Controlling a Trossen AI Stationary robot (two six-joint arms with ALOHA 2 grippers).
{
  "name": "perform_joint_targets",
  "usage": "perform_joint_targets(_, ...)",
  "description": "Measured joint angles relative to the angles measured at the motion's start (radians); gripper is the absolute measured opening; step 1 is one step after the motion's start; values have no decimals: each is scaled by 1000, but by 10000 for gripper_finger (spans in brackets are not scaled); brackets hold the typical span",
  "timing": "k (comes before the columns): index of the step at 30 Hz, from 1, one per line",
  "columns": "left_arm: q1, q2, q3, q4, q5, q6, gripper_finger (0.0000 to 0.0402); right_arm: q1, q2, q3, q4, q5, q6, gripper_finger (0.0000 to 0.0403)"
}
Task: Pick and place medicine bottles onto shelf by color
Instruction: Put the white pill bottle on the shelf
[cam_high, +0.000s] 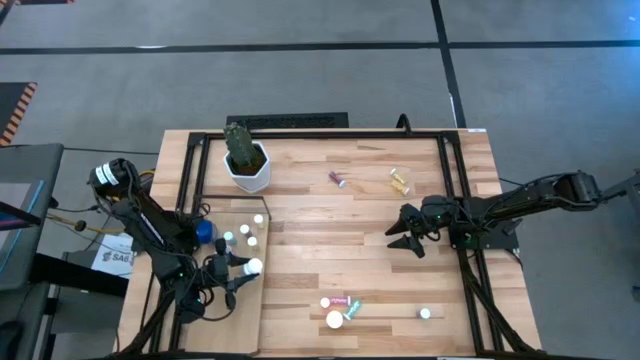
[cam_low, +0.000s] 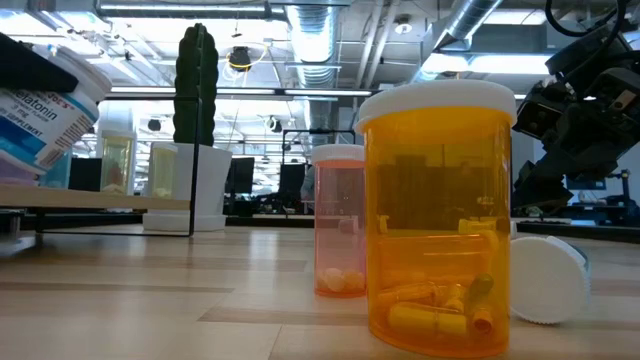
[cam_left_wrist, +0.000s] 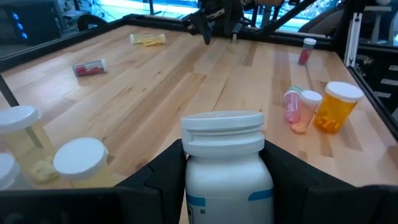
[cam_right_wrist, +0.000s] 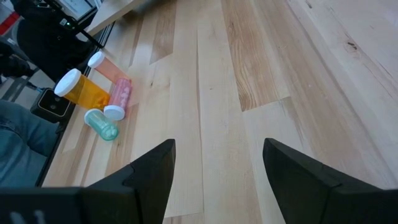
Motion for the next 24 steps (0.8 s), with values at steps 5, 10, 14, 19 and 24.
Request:
perform_joint_targets(5,8,0,0,0,15,18,151,0,0,0,0,0,0,265)
perform_joint_targets(10,19,1,-1,-2,24,33,152,0,0,0,0,0,0,265)
perform_joint_targets(14,23,9,-1,-1,28,40,152,0,0,0,0,0,0,265)
perform_joint_targets(19,24,53,-1,36,-14,67,152,0,0,0,0,0,0,265)
perform_joint_targets(24,24,70,-1,62,-38,82,152,0,0,0,0,0,0,265)
